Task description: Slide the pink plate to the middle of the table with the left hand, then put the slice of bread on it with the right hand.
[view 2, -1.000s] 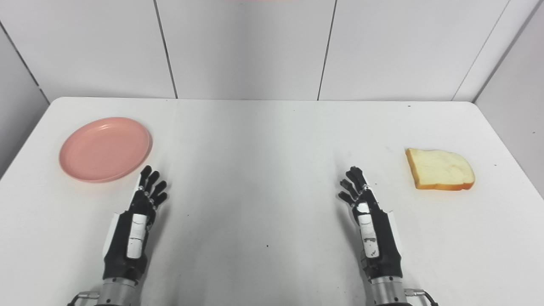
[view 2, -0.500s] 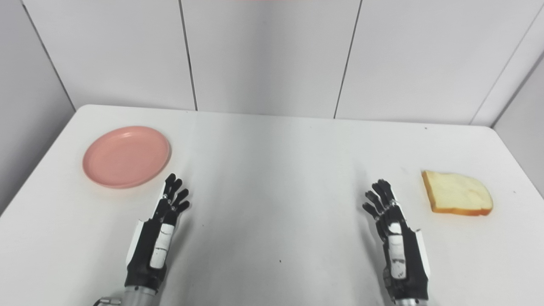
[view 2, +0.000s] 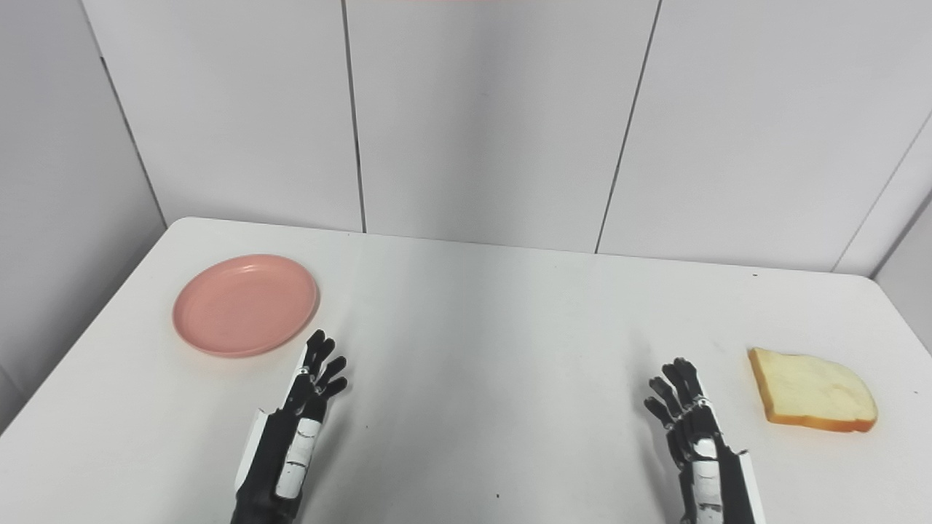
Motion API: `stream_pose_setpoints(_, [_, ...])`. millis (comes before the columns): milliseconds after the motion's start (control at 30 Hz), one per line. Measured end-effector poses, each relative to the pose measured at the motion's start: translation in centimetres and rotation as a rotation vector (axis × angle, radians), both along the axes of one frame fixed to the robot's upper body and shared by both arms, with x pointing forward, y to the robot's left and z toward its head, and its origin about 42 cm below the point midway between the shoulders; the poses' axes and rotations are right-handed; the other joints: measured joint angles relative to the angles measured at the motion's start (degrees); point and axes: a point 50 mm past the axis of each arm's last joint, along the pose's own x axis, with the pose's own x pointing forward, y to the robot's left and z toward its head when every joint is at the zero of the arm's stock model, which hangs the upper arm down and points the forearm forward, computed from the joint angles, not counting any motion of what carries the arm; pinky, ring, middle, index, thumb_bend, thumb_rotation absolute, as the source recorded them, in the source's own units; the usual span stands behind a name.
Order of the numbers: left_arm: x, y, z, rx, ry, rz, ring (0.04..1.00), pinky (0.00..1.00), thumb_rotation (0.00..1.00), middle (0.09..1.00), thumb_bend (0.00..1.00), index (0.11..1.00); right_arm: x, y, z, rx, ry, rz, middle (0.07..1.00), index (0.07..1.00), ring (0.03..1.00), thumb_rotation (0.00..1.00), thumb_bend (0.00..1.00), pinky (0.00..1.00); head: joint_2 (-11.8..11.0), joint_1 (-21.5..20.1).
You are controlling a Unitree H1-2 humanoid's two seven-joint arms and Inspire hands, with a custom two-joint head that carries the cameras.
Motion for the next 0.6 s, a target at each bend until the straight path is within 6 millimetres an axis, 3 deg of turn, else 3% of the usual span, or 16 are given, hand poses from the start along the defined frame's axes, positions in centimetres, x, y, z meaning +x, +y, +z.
stream_pose_setpoints(233, [0.0, 0.0, 0.0, 0.000, -0.004, 0.000, 0.932, 0.88, 1.00, 0.983, 0.67, 1.000, 0.0, 0.0, 0.0, 0.000, 0.000, 0.000, 0.936, 0.932, 0.897, 1.00, 0.87, 0.87, -0.7, -0.5])
stream_pose_setpoints(400, [0.0, 0.2, 0.0, -0.006, -0.007, 0.005, 0.946, 0.94, 0.98, 0.961, 0.72, 1.000, 0.0, 0.1, 0.0, -0.002, -0.002, 0.001, 0.931, 0.925, 0.891, 0.99, 0.86, 0.86, -1.4, -1.4])
stream_pose_setpoints(533, [0.2, 0.8, 0.3, -0.055, -0.013, 0.025, 0.924, 0.95, 1.00, 0.925, 0.85, 0.988, 0.1, 0.1, 0.0, -0.002, -0.004, 0.001, 0.933, 0.920, 0.891, 0.98, 0.87, 0.86, -1.5, -1.7])
stream_pose_setpoints(600, [0.3, 1.1, 0.5, -0.082, -0.011, 0.037, 0.912, 0.92, 1.00, 0.906, 0.91, 0.920, 0.1, 0.2, 0.0, -0.001, -0.004, 0.002, 0.927, 0.914, 0.885, 0.97, 0.86, 0.85, -1.6, -1.8])
